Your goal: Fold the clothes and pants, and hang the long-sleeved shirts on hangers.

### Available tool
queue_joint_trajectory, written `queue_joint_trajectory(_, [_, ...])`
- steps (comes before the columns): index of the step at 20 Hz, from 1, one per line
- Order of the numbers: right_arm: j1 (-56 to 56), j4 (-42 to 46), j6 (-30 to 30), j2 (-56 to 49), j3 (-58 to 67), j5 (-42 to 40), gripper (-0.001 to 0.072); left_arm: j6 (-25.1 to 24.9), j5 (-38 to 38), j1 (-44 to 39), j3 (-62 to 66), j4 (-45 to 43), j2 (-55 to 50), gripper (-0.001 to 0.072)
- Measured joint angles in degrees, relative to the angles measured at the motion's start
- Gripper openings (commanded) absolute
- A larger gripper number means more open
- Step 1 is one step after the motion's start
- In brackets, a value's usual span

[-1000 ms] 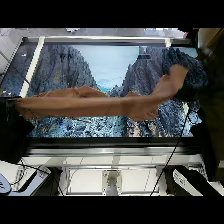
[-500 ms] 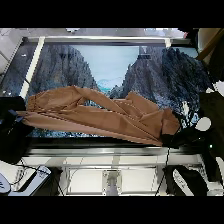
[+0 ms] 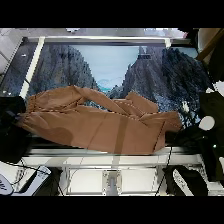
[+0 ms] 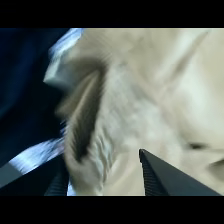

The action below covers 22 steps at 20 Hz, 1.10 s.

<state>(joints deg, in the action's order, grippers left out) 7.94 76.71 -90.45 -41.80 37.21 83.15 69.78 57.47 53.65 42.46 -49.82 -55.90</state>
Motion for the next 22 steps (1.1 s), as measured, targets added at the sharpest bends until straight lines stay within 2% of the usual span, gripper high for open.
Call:
queue_joint_trajectory(3, [0.0, 0.0, 0.0, -3.2, 8.4, -12.8, 0.024, -4.9, -2.3, -1.4, 4.5, 7.5, -0.5, 0.0503])
queue_joint_trajectory(4, [0.0, -0.1, 0.0, -5.8, 11.1, -15.3, 0.0312, -5.5, -2.9, -2.2, 6.7, 7.9, -1.6, 0.0504])
queue_joint_trajectory(5, [0.0, -0.3, 0.3, -9.2, 13.8, -17.1, 0.035, -5.5, -2.9, -3.3, 9.4, 7.7, -3.3, 0.0505])
queue_joint_trajectory(6, [0.0, -1.0, 1.0, -13.4, 16.6, -18.2, 0.0351, -5.4, -2.6, -4.5, 12.2, 6.9, -5.2, 0.0515])
queue_joint_trajectory(8, [0.0, -3.7, 2.7, -22.4, 22.0, -18.7, 0.043, -3.7, -1.2, -7.3, 18.8, 4.2, -9.6, 0.0514])
queue_joint_trajectory(13, [0.0, -14.7, 6.4, -41.1, 32.9, -18.7, 0.0448, 2.5, 1.0, -13.9, 34.3, -4.1, -21.5, 0.0514])
queue_joint_trajectory(17, [0.0, -18.8, 7.5, -46.5, 37.9, -17.9, 0.0448, 10.8, 4.2, -16.6, 41.6, -15.8, -31.7, 0.0513])
queue_joint_trajectory(19, [0.0, -19.8, 7.8, -47.5, 39.9, -16.0, 0.0448, 12.7, 6.1, -17.0, 43.4, -19.1, -36.4, 0.051])
queue_joint_trajectory(22, [0.0, -21.3, 8.0, -48.2, 42.4, -11.3, 0.0447, 12.8, 6.8, -16.5, 44.9, -20.8, -42.4, 0.0511])
